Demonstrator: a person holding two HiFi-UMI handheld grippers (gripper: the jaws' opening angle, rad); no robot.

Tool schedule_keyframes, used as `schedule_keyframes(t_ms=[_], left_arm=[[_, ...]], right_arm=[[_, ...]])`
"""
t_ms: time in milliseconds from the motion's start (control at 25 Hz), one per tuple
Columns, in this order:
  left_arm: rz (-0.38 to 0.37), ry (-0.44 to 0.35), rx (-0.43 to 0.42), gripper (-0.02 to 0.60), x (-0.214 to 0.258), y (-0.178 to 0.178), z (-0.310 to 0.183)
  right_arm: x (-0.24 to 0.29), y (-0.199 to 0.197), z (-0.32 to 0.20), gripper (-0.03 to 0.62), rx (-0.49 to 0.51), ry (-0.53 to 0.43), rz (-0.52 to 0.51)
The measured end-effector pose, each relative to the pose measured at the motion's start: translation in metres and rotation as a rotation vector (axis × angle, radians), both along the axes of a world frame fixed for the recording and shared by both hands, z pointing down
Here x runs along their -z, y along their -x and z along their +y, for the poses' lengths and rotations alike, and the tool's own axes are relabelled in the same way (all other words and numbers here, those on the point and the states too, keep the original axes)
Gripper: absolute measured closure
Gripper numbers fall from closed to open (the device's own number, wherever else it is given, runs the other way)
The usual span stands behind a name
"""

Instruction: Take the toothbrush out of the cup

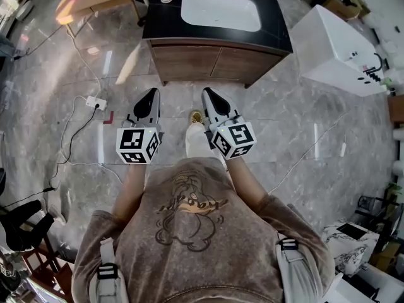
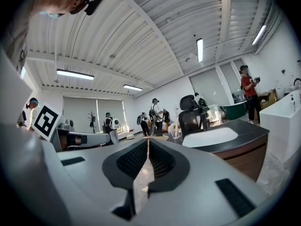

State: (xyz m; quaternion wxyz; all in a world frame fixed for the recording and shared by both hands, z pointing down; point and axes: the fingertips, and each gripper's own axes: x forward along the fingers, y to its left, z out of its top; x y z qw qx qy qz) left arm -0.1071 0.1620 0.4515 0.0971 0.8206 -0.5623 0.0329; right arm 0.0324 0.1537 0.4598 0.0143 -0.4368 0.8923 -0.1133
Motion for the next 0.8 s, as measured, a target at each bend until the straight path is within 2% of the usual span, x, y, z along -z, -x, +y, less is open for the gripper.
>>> schedule_keyframes(t_ms=[800], left_arm=[[0.004,-0.011,0.041,0.564,0.030,-0.012,-0.198]], right_arm=[[0.029,-0.017,-0.200,0.569,0.051,0.002,0.012]])
